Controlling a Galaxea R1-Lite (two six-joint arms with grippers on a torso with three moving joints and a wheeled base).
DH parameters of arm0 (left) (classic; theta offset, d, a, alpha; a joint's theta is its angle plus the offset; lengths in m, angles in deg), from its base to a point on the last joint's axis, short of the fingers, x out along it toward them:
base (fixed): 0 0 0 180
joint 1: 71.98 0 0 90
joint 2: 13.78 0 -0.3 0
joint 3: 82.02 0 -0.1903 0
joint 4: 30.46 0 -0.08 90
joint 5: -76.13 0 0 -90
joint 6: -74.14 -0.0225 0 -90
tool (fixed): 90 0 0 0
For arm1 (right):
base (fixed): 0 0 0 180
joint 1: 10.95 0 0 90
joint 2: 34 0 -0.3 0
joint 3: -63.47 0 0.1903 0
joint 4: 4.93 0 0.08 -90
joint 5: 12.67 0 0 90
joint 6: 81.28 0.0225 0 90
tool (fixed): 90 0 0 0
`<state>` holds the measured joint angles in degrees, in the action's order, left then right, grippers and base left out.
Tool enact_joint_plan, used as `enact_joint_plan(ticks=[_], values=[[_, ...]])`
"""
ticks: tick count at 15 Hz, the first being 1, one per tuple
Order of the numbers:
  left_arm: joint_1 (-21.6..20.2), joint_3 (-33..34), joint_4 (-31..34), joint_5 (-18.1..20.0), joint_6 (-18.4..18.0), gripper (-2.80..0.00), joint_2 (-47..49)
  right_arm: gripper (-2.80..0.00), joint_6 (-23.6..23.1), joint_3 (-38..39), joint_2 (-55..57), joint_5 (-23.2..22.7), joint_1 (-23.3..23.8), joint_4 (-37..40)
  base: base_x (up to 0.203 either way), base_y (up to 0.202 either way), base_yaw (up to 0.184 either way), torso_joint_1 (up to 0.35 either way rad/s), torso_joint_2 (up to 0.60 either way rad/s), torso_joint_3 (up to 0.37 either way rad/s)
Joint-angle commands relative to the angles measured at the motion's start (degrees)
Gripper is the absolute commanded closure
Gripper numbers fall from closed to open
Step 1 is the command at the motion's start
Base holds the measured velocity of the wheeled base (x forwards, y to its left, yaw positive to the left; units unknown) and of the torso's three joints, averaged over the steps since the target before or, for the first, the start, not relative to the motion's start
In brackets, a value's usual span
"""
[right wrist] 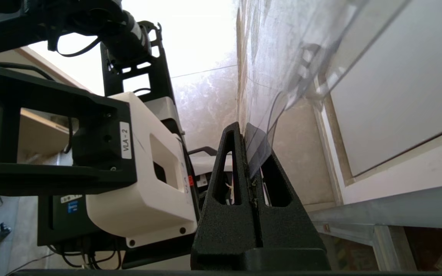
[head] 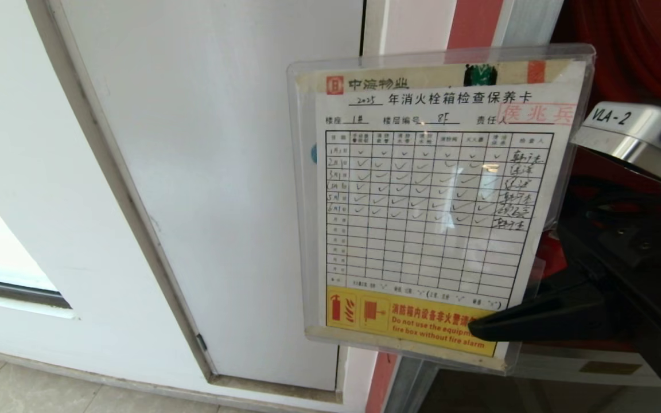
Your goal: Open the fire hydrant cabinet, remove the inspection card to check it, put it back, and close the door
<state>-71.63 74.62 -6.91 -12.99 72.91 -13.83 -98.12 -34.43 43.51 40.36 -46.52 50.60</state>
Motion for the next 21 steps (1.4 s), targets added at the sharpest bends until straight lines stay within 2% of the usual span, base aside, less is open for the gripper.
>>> enact_joint_plan(ticks=[1,11,21], values=[[0.0,0.0,0.0,0.0,0.0,0.00,0.0,0.00,-0.1,-0.1,-0.1,0.3,-1.6,0.2,0.000,0.000,0.000,0.000,0.00,0.000],[0.0,0.0,0.0,0.0,0.0,0.00,0.0,0.00,-0.1,1.3,-4.0,0.4,-5.7,0.7,0.000,0.000,0.000,0.000,0.00,0.000],[0.0,0.0,0.0,0.0,0.0,0.00,0.0,0.00,-0.1,1.5,-7.6,0.2,-7.5,3.2,0.000,0.000,0.000,0.000,0.00,0.000]])
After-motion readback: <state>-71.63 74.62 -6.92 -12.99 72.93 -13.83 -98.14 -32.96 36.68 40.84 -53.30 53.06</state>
